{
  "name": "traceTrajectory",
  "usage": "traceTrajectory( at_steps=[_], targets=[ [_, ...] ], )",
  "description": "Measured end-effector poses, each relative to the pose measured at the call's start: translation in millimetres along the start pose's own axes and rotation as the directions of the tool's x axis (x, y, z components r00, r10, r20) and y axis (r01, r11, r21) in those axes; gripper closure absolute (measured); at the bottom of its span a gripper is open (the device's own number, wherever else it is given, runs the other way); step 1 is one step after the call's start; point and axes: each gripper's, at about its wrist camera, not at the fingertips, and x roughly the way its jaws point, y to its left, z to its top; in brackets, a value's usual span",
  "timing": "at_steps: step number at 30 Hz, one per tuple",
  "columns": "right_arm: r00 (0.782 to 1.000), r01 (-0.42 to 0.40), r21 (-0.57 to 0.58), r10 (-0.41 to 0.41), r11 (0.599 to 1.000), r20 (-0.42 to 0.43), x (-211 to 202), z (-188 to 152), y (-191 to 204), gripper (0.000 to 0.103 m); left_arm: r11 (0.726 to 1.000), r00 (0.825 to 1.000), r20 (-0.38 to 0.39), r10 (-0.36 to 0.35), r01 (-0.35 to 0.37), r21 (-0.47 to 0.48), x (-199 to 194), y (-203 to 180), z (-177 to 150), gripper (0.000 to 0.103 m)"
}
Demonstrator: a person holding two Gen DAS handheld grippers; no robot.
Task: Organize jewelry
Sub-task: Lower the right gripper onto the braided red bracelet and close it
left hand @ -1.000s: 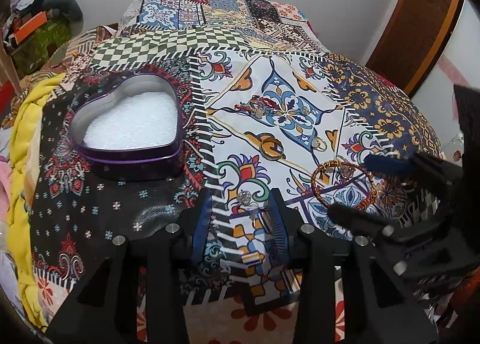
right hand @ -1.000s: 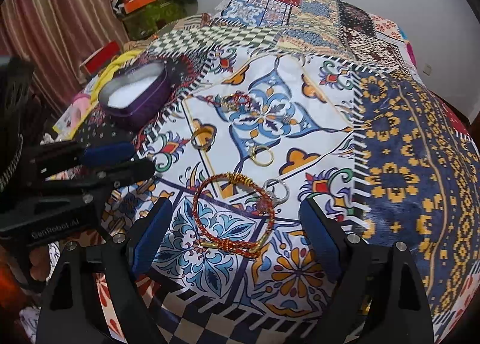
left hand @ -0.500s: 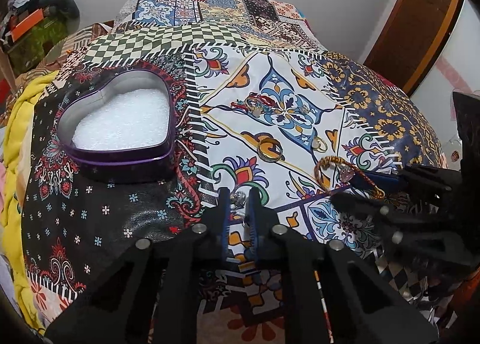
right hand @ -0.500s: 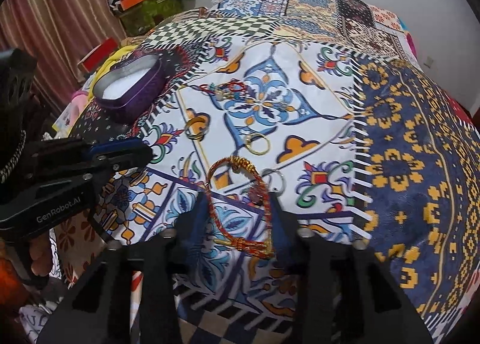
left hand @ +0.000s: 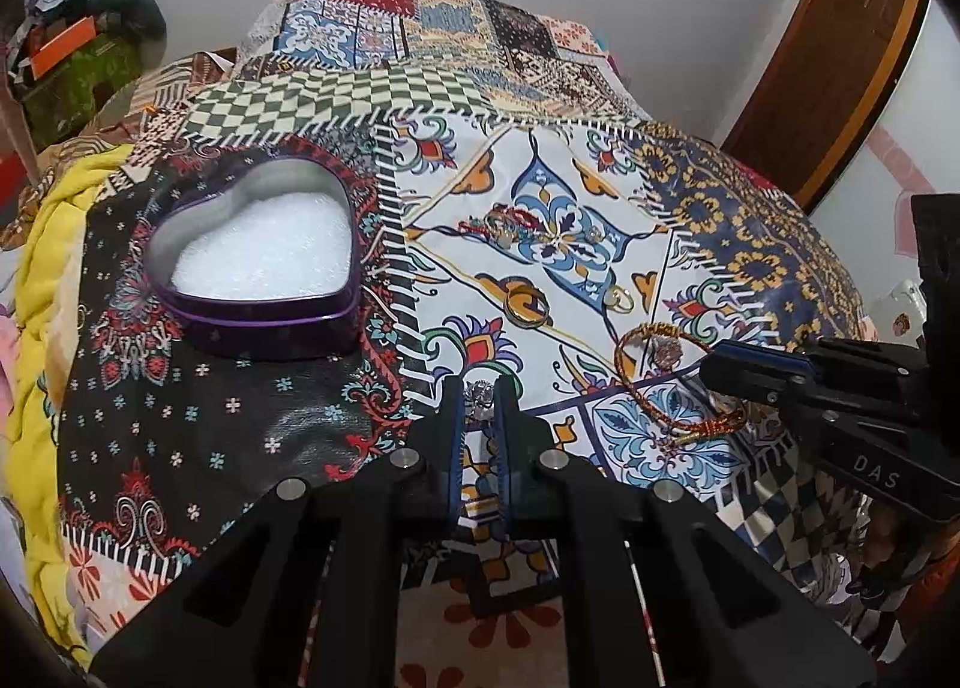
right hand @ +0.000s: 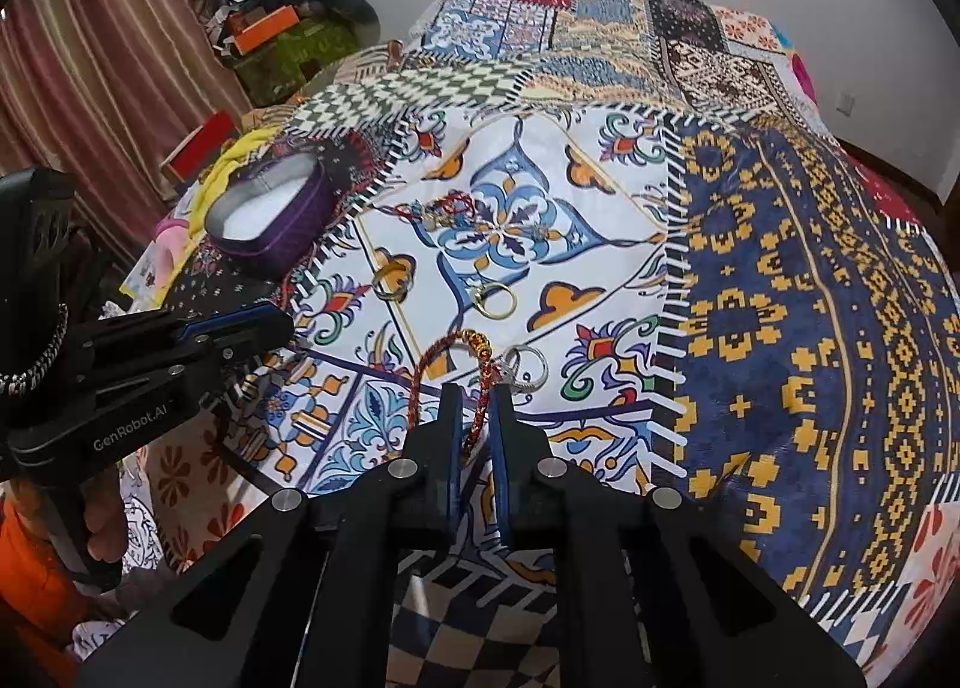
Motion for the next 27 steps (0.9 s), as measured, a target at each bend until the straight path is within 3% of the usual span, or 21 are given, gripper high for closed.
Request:
traceTrajectory(
  at_steps=[13, 17, 20, 22, 27],
  targets=[
    [0.996, 0.009, -0.043, -0.005, 0.999, 0.090, -26, 9, 16, 0.096, 1.000, 0.997, 0.077, 0.020, -0.019, -0.016, -37, 2, -2, 0.095],
    [0.997, 0.025, -0.045, -0.022, 0.999, 0.070, -26, 11, 19, 0.096, 0.999, 0.994, 0.104, 0.034, -0.031, -0.025, -48, 6, -2, 0.095],
    [1.000, 0.021, -0.038, -0.020, 0.999, 0.023, -19, 7, 17, 0.080, 0.998, 0.992, 0.116, 0.047, -0.043, -0.034, -55, 10, -3, 0.095],
    [0.999, 0.037, -0.029, -0.037, 0.999, 0.003, -14, 3, 17, 0.051, 0.998, 0.992, 0.118, 0.050, -0.045, -0.043, -57, 13, -5, 0.095],
    [0.999, 0.027, -0.036, -0.029, 0.999, -0.045, 0, -2, 19, 0.046, 0.996, 0.992, 0.114, 0.056, -0.048, -0.069, -59, 20, -8, 0.095]
  ],
)
